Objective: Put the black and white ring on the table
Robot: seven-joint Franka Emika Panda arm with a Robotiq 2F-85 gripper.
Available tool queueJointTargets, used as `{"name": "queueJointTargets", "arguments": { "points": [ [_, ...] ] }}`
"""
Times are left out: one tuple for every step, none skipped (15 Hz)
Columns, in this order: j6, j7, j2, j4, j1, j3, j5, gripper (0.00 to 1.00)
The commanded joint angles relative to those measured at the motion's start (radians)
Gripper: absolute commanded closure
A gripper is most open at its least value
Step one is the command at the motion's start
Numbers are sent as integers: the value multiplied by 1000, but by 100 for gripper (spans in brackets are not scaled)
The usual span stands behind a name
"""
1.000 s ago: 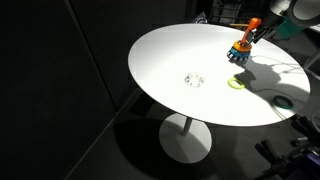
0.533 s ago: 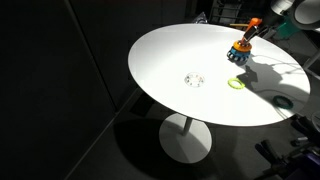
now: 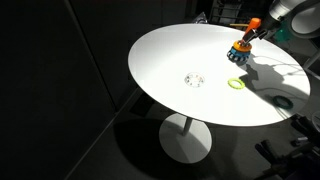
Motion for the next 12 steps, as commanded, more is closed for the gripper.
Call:
{"name": "queueJointTargets", "arguments": {
  "points": [
    [65,7,1,-24,-9,13,12,0],
    [79,1,0,-30,-21,28,17,0],
    [91,-30,0,-37,-26,39,52,0],
    [104,-37,-1,-43,-35,51,67,0],
    [116,-44,-2,-49,-39,58,82,0],
    [128,-52,-4,-55,-47,70,98,0],
    [142,-60,-7,-64,-56,81,112,0],
    [155,-67,-8,-71,-58,82,124,0],
    [170,-78,-9,-80,-67,89,135,0],
    [184,-87,-10,-89,-78,98,146,0],
    [199,-97,-7,-97,-85,101,156,0],
    [213,-108,-5,-106,-97,109,165,0]
  ]
}}
